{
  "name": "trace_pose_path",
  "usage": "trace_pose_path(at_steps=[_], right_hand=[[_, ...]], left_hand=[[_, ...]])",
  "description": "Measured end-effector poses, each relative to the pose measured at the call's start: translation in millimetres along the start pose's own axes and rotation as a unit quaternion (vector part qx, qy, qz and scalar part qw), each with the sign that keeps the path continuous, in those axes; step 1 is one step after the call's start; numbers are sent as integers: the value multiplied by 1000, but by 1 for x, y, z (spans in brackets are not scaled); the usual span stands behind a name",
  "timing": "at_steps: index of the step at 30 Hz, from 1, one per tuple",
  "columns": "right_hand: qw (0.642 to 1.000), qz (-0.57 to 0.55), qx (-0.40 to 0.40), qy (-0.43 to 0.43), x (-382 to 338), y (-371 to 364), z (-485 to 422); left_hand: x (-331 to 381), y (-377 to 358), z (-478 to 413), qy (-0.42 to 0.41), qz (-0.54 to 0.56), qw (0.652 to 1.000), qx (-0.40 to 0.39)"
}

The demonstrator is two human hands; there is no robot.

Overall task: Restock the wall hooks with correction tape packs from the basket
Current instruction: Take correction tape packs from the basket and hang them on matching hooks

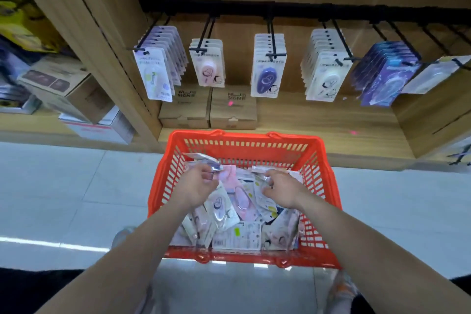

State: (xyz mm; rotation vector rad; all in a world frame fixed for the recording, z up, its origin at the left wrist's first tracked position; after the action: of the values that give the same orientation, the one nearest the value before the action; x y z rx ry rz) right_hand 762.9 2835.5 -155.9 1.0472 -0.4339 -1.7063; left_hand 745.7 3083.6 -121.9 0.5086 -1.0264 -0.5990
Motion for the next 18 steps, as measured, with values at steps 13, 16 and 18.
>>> trace_pose_path(at_steps=[13,16,18], right_hand=[[980,-148,128,15,-32,-84,-60],[980,-136,144,-10,-36,-83,-80],[984,-127,121,-23,-38,-87,-92]], left_hand=[[-77,-45,-29,64,-172,983,-17],[-84,-53,-36,61,-190,980,-16],[-90,-53,-42,78,-125,989,-22]])
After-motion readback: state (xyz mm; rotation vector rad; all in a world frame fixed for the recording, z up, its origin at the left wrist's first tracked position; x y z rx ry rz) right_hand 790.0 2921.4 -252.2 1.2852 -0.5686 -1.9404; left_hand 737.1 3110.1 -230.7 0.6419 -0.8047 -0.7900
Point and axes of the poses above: each hand's wrist, its own z-axis away from the middle knuckle, its own y-axis out of the back of the hand, x = y × z, the point moved 5 cm from there along -z, towards the middle knuckle, and after that the axes turned 2 degrees about x, right-handed, at the moved point
